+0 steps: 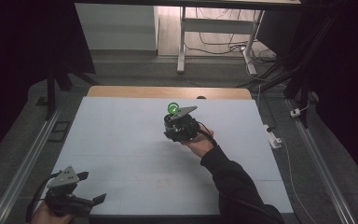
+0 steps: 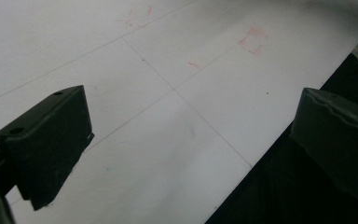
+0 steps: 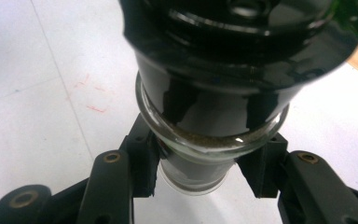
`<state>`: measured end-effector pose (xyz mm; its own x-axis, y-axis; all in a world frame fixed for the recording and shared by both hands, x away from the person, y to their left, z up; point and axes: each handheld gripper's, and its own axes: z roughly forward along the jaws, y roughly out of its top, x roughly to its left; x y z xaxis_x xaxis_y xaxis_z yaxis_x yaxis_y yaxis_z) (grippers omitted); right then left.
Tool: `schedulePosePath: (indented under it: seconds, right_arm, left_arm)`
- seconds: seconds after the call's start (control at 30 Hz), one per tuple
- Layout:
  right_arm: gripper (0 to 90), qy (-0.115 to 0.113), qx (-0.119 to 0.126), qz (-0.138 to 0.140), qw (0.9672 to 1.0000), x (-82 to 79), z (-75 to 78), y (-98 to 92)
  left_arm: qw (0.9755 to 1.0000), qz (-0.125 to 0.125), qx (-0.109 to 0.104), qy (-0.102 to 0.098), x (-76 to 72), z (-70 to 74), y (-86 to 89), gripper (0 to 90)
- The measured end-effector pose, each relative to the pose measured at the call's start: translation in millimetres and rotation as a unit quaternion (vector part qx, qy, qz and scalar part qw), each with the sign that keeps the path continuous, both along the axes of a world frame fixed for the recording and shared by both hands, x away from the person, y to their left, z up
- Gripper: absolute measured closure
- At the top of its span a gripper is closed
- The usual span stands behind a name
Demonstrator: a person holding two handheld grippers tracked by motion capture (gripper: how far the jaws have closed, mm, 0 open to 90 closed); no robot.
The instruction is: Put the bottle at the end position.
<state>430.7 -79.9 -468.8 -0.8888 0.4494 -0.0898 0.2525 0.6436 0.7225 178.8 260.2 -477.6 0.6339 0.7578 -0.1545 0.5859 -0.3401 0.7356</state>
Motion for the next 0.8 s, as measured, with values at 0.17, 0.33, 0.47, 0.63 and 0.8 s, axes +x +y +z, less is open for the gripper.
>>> schedulePosePath:
  seconds: [0.17,0.33,0.47,0.63,0.8]
  right_arm:
    - [52.8,0.0,-0.006,0.0,1.0,5.4,-8.1,1.6]
    - [52.8,0.003,-0.005,-0.001,1.0,9.6,-14.6,4.1]
    - [52.7,0.009,-0.005,0.002,0.9999,11.2,-20.7,7.3]
    - [52.7,0.017,-0.009,0.005,0.9998,11.0,-27.7,11.7]
    - [52.7,0.019,-0.014,0.007,0.9997,10.8,-32.9,14.6]
  left_arm:
    - [1.0,-0.001,-0.001,0.0,-0.2,0.1,0.1,0.0]
    - [1.0,0.001,-0.001,-0.001,-0.3,0.1,0.3,0.0]
    - [1.0,0.0,0.001,-0.001,-0.6,0.2,-0.1,0.0]
    - [1.0,0.0,0.001,-0.001,-0.7,0.2,-0.1,0.0]
    - [1.0,0.0,0.002,-0.001,-0.7,0.1,-0.3,0.0]
